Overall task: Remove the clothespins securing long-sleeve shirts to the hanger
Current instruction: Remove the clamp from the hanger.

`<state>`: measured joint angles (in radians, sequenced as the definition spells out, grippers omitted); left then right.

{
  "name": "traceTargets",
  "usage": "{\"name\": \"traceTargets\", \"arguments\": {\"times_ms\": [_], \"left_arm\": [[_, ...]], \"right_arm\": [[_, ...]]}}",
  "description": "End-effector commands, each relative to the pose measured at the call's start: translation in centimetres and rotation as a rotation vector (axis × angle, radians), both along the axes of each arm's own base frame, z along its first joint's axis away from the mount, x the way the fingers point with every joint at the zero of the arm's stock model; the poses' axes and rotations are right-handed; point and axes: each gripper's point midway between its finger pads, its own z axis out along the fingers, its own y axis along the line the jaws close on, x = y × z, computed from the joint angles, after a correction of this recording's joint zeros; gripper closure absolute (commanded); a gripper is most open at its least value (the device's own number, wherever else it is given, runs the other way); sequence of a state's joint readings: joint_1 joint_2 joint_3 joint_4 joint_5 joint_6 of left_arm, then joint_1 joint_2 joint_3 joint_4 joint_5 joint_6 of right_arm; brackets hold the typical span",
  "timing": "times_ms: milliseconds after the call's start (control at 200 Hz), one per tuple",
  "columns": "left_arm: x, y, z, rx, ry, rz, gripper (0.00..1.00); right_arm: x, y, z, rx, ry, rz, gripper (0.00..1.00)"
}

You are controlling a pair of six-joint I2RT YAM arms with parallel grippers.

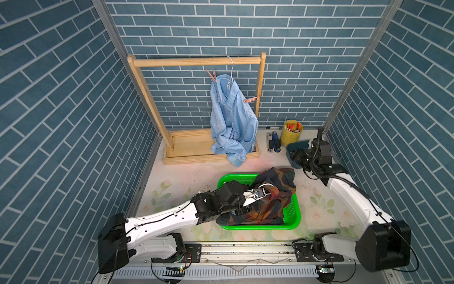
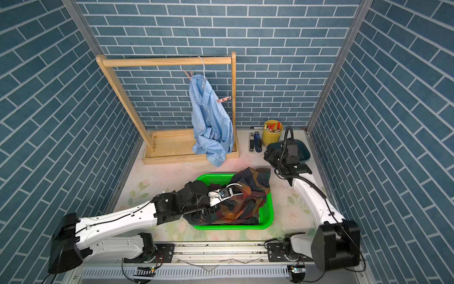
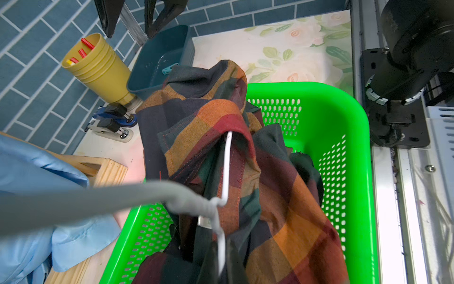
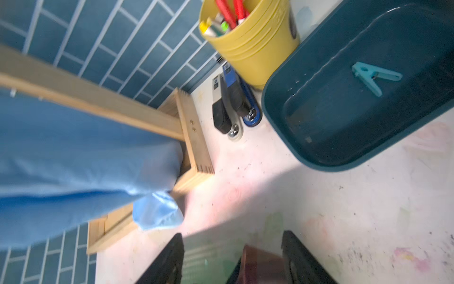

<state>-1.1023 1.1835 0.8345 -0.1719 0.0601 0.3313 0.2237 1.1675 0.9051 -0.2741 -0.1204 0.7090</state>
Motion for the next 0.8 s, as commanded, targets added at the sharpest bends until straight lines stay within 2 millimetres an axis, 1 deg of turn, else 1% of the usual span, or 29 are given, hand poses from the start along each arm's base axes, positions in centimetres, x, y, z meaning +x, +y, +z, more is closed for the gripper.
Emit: {"name": "traceTargets", "arguments": {"times_ms": [0, 75, 155, 255, 275, 290, 320, 340, 405, 455, 540, 650, 705, 795], "left_arm": [[-0.9, -0.9, -0.2, 0.011, 0.055, -0.081, 1.00], [-0.2, -1.1, -0.4, 0.014, 0.089, -0.090, 1.00], [0.9, -1.1, -0.3, -0.011, 0.124, -0.081, 1.00], [1.7, -1.1, -0.4, 0.002, 0.114, -0.078, 1.00], [1.8, -1.1, -0.4, 0.008, 0.113, -0.084, 1.00], [1.8, -1.1, -0.5, 0.016, 0.114, -0.086, 1.00], [1.9, -1.2, -0.4, 0.022, 0.118, -0.092, 1.00], [2.0, -1.2, -0.6, 0.027, 0.126, -0.094, 1.00], [2.2, -1.3, -0.5, 0.029, 0.139, -0.100, 1.00], [2.4, -1.3, -0.5, 0.038, 0.132, -0.104, 1.00], [2.7, -1.0, -0.5, 0.049, 0.117, -0.101, 1.00], [3.7, -0.2, -0.7, 0.050, 0.118, -0.081, 1.00], [4.3, 0.2, -0.6, 0.046, 0.115, -0.067, 1.00], [4.6, 0.4, -0.1, 0.032, 0.116, -0.063, 1.00]], "right_arm": [[-3.5, 0.6, 0.1, -0.106, -0.077, 0.152, 0.35], [-5.7, 1.1, 0.2, -0.094, -0.120, 0.202, 0.34], [-7.8, 2.1, 0.4, -0.063, -0.175, 0.288, 0.32], [-9.7, 3.1, 1.3, -0.049, -0.263, 0.358, 0.31], [-9.9, 3.3, 1.7, -0.043, -0.286, 0.367, 0.31], [-10.0, 3.4, 1.9, -0.041, -0.302, 0.373, 0.28], [-10.2, 3.7, 2.3, -0.043, -0.336, 0.383, 0.20], [-10.4, 3.8, 2.4, -0.051, -0.353, 0.391, 0.19], [-11.0, 4.3, 2.4, -0.103, -0.393, 0.445, 0.19], [-11.2, 4.8, 1.9, -0.135, -0.390, 0.484, 0.20], [-11.6, 6.5, 1.3, -0.157, -0.370, 0.566, 0.21], [-12.7, 7.9, 0.6, -0.287, -0.392, 0.658, 0.22], [-13.2, 8.3, 0.5, -0.303, -0.400, 0.682, 0.23], [-14.0, 9.0, 0.1, -0.309, -0.397, 0.727, 0.25]]}}
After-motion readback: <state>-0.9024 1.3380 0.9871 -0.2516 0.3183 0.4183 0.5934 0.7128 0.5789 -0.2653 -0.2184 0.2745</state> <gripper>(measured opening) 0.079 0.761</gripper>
